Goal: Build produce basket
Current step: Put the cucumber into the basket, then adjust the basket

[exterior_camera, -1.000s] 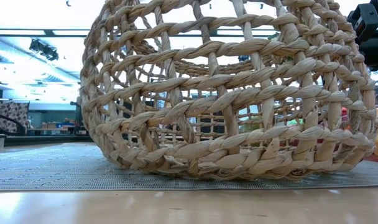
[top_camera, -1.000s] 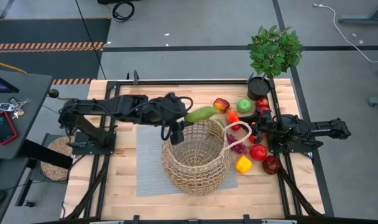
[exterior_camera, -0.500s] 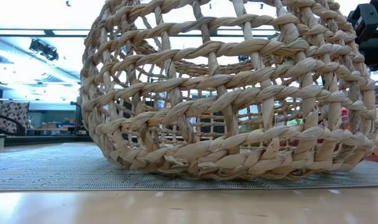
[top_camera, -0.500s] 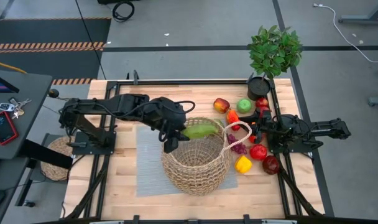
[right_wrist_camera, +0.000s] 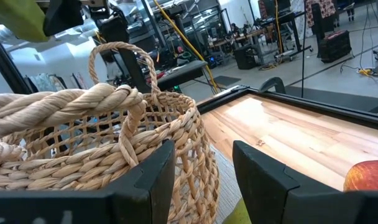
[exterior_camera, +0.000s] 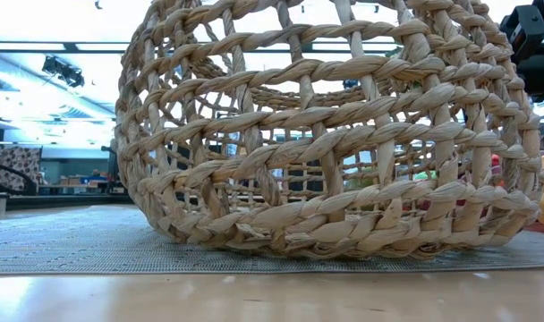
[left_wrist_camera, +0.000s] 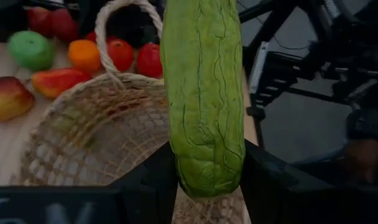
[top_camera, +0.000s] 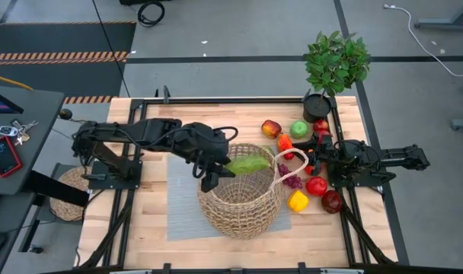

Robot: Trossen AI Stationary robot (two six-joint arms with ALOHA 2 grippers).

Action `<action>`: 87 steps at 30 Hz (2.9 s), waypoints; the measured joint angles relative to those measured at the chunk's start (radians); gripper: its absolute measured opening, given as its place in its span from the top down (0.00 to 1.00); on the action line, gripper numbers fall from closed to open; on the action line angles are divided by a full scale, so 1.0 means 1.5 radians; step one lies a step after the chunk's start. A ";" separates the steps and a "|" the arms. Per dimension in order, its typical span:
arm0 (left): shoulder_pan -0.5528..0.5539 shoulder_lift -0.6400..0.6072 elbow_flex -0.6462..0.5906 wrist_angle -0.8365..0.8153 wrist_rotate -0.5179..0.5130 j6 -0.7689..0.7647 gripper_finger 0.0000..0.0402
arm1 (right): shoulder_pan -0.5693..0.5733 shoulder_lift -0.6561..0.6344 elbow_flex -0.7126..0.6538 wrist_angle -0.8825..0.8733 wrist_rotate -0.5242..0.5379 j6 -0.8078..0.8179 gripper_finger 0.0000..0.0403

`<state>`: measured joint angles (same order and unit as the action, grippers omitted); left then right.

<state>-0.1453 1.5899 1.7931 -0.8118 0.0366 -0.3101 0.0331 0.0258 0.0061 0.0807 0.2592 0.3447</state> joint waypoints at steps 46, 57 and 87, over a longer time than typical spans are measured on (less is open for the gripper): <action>-0.065 0.273 -0.001 -0.094 -0.306 0.681 0.62 | 0.000 0.009 0.000 0.026 0.001 0.000 0.58; -0.054 0.273 -0.001 -0.124 -0.302 0.663 0.61 | 0.000 0.009 0.000 0.034 0.001 0.000 0.58; -0.073 0.227 0.280 -0.255 -0.666 0.479 0.49 | 0.000 0.009 0.000 0.041 0.001 0.000 0.58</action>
<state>-0.2542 1.9306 2.2128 -1.1944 -0.9618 0.4089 0.0334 0.0391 0.0063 0.1416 0.2603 0.3447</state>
